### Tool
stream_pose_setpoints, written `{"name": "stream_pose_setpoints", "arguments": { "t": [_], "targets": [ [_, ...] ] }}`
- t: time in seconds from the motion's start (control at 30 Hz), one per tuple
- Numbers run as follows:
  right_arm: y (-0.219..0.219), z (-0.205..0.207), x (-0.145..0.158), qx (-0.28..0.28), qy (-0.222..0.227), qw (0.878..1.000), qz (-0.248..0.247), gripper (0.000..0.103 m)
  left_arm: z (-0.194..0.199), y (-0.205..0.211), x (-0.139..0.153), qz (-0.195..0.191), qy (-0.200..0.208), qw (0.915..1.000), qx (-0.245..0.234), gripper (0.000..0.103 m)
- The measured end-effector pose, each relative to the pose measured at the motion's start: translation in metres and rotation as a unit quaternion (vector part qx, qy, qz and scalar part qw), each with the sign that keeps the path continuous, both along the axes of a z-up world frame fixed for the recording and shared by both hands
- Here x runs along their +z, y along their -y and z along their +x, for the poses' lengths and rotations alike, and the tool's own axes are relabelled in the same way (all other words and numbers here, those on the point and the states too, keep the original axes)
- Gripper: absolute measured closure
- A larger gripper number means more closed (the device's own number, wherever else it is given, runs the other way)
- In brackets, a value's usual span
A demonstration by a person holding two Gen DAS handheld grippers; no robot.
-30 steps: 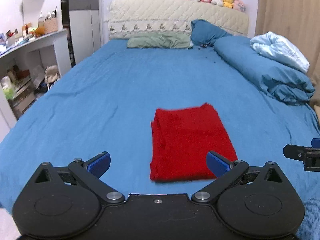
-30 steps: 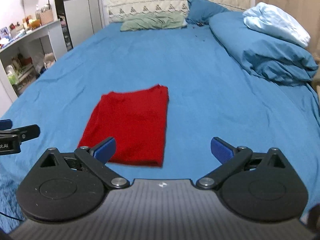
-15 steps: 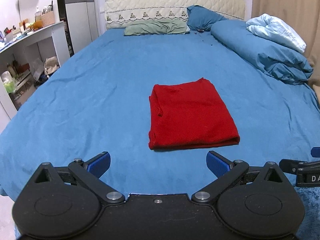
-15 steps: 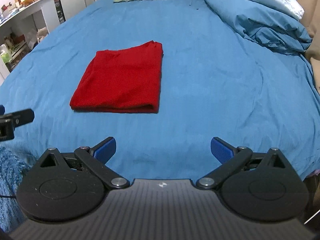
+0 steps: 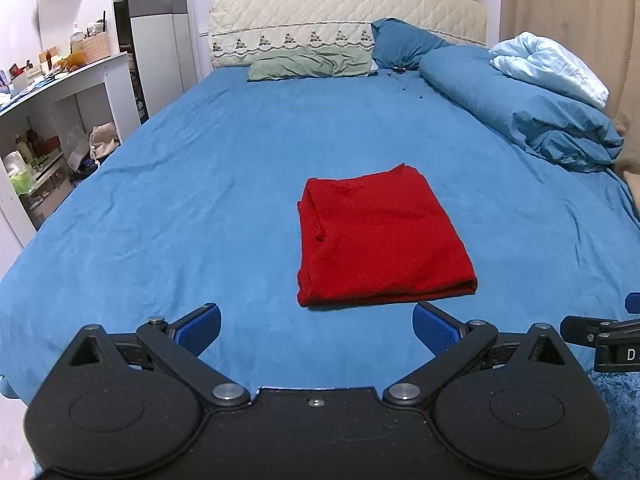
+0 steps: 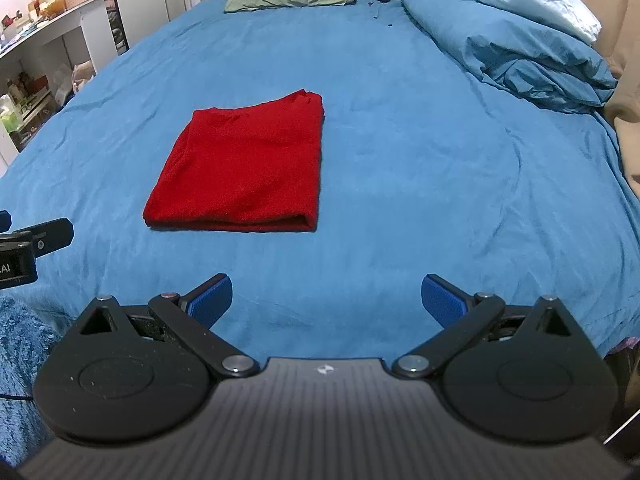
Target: Fold small clothes
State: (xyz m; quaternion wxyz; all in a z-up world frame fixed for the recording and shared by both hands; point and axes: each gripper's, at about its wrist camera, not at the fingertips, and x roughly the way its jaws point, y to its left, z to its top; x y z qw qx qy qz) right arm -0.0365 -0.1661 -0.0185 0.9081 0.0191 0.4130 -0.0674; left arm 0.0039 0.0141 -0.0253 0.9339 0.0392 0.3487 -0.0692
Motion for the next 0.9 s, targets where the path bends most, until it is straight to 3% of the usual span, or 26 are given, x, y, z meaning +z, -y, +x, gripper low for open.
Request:
{"name": "stream_pose_setpoints", "arguments": {
  "t": [0.9],
  "targets": [
    [-0.0022,0.0008,0.0024,0.003,0.002,1.000,0.003,0.000,-0.0031,0.0009,0.0030,0.001,0.010,1.0000,0.000,0.000]
  ]
}}
